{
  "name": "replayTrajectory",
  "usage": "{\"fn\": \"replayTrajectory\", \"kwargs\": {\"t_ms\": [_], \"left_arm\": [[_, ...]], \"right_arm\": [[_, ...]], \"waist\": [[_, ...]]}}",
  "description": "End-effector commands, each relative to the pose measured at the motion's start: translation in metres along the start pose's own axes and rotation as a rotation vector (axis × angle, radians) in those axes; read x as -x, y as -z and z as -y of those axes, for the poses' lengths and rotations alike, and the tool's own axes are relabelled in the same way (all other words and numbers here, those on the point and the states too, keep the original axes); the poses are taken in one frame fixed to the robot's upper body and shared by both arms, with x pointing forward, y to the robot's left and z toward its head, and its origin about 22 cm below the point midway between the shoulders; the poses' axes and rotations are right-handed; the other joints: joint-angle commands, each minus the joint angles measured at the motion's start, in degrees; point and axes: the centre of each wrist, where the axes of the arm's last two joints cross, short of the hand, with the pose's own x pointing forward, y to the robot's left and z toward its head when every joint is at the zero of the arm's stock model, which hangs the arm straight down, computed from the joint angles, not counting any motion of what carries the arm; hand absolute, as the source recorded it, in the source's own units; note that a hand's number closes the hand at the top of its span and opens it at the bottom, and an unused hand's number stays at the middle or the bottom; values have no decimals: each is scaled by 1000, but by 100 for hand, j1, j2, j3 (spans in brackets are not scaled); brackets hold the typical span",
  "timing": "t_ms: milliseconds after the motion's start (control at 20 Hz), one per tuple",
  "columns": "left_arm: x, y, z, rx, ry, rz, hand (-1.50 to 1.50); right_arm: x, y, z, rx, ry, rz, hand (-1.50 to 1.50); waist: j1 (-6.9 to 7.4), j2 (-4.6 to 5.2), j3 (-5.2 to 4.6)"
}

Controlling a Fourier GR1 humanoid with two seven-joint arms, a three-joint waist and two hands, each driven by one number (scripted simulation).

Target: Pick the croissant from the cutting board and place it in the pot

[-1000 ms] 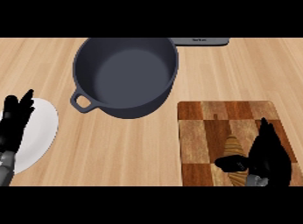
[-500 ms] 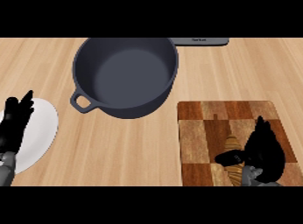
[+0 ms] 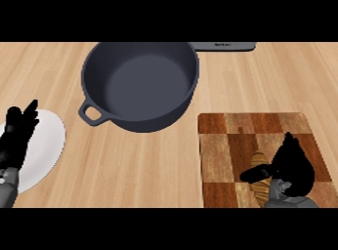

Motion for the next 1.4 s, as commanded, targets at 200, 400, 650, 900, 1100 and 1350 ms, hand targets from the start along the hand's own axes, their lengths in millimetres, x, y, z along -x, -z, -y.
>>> {"fn": "replayTrajectory", "kwargs": {"t_ms": [200, 400, 650, 900, 1100, 1350], "left_arm": [[-5, 4, -13, -8, -1, -7, 0], [2, -11, 16, -7, 12, 7, 0], [1, 5, -6, -20, 5, -2, 0], [20, -17, 12, 6, 3, -2, 0], [-1, -15, 1, 10, 10, -10, 0], [-3, -13, -15, -7, 2, -4, 0]], "right_arm": [[-16, 14, 0, -37, 23, -191, -150], [4, 25, -21, -29, 54, -171, -150], [12, 25, -22, -46, 48, -177, -150], [4, 14, -27, -64, 56, -171, 150], [12, 32, -45, 37, 20, -86, 150], [13, 27, -32, 121, -73, -74, 150]], "waist": [[-4, 6, -1], [-8, -2, 2], [-49, 2, -2], [-12, -9, -1], [-4, -6, 1], [-8, -12, -1]]}}
